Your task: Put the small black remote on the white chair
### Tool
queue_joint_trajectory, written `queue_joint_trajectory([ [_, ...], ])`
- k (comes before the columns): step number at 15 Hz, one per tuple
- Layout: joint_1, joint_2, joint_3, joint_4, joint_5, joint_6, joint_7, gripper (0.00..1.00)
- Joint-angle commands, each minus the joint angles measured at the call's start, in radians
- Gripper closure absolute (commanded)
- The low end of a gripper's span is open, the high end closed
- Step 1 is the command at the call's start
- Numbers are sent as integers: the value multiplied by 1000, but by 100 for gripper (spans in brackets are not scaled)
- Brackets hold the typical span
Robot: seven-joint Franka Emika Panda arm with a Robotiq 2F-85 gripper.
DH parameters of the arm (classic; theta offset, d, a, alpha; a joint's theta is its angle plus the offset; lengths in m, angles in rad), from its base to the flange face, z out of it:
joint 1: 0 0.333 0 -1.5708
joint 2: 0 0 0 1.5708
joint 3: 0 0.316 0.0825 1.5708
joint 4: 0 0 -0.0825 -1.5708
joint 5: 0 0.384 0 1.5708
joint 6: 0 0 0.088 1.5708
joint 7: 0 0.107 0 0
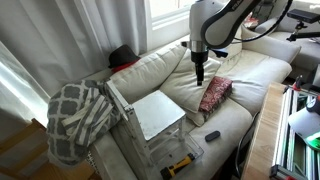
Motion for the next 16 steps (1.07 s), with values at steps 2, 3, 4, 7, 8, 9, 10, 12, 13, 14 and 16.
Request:
queue_joint_trajectory([
  [2, -12, 0, 12, 2, -4, -3, 3, 0],
  [3, -10, 45, 14, 22, -3, -21, -2, 0],
  [4, -4, 96, 19, 32, -15, -19, -12, 0],
  [7, 15, 224, 40, 46, -77, -11, -30, 0],
  [8, 20, 279, 54, 49, -95, 13, -44, 0],
  [9, 26, 326, 63, 56, -121, 21, -52, 0],
  [10, 32, 384, 71, 60, -151, 53, -64, 0],
  [12, 44, 482, 81, 79, -210, 96, -81, 0],
  [13, 42, 528, 90, 85, -229, 127, -95, 0],
  [14, 44, 574, 90, 97, -249, 156, -94, 0],
  [16, 31, 523, 102, 62, -243, 139, -62, 0],
])
